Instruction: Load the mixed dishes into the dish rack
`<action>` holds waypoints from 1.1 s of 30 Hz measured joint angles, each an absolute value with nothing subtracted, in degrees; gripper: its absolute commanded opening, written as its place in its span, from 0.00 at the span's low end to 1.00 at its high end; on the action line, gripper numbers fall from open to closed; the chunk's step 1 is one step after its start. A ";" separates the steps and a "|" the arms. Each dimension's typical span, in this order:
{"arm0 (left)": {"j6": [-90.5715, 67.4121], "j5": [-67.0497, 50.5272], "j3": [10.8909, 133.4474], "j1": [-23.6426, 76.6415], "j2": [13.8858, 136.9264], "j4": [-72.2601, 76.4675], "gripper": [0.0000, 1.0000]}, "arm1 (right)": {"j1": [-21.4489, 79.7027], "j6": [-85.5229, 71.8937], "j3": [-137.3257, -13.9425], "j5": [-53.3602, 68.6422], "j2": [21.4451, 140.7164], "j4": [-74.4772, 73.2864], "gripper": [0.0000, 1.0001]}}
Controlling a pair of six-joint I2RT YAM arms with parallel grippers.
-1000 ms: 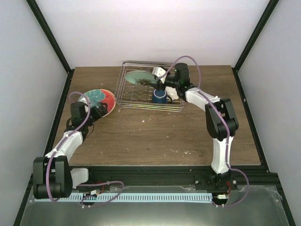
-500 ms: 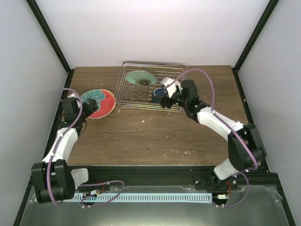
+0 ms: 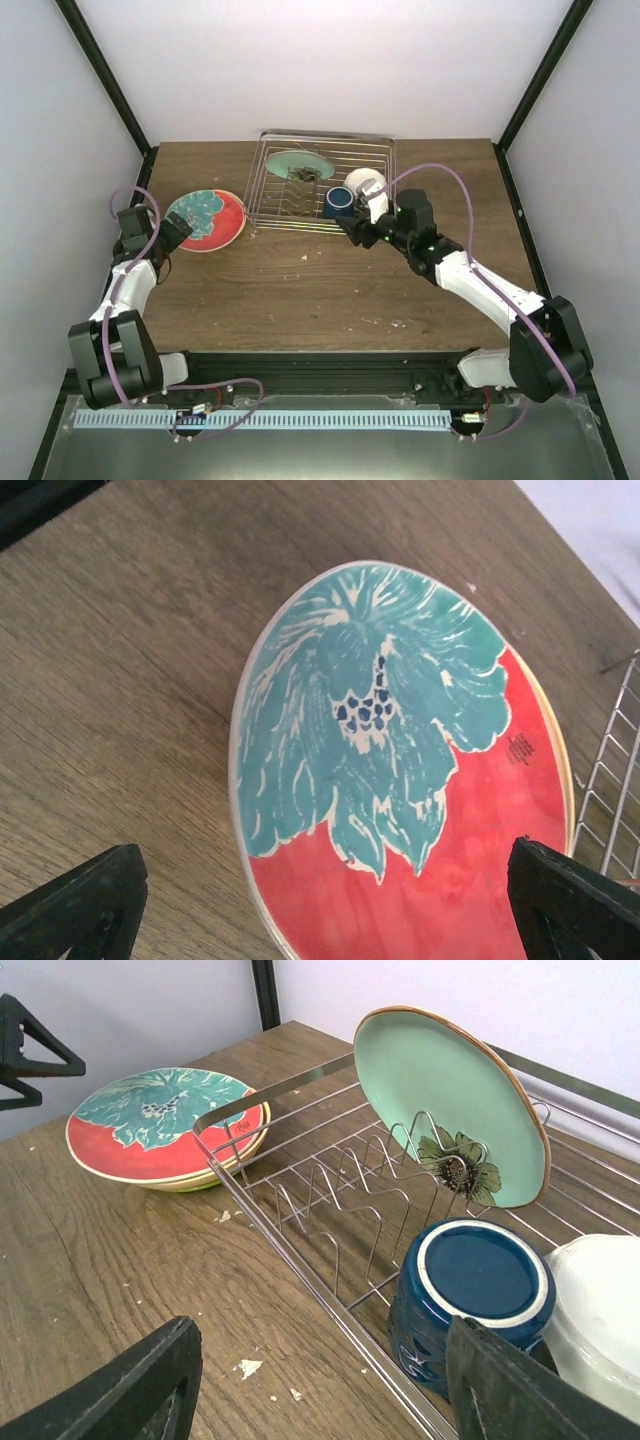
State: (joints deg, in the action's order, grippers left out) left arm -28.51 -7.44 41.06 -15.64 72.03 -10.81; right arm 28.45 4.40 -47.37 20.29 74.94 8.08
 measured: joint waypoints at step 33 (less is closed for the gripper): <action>-36.40 -23.92 39.27 -22.11 88.84 7.42 0.00 | 28.45 4.93 -47.40 18.33 80.64 5.37 0.58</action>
